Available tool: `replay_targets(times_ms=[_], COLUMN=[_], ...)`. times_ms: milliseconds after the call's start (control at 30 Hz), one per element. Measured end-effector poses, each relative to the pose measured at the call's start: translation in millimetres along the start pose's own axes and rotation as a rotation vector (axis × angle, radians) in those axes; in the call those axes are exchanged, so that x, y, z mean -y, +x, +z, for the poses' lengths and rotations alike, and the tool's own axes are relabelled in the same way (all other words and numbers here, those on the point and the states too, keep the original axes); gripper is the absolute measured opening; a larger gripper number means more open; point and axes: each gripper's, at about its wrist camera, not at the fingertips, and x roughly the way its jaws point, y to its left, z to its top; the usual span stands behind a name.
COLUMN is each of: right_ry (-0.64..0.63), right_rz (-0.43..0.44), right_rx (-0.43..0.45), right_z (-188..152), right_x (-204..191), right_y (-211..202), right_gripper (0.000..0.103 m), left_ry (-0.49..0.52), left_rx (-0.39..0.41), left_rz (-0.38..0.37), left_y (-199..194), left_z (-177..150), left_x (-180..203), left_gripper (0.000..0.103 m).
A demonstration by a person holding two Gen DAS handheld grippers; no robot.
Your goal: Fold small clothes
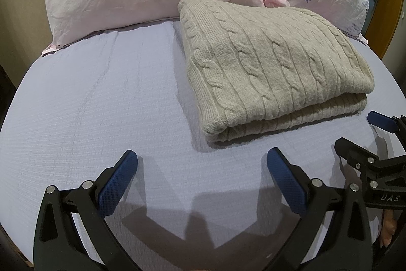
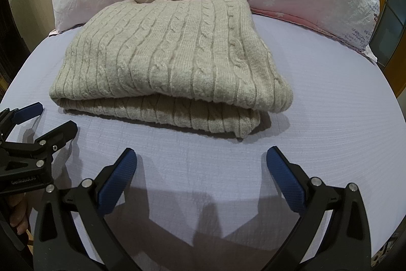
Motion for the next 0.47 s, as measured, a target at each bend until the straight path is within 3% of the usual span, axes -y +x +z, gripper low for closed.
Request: replay_targets(times_ms=[467], right_ry=[0.0], right_rz=[0.0], right_rx=[0.001], right_z=[-0.7], right_x=[0.2], right_y=[0.4], right_gripper=[0.101], left_ry=[-0.001], left_rx=[0.001], left_rz=[0.0], left_y=[0.2], left_z=[0.3], left_x=[-0.5], left_gripper=[0.102])
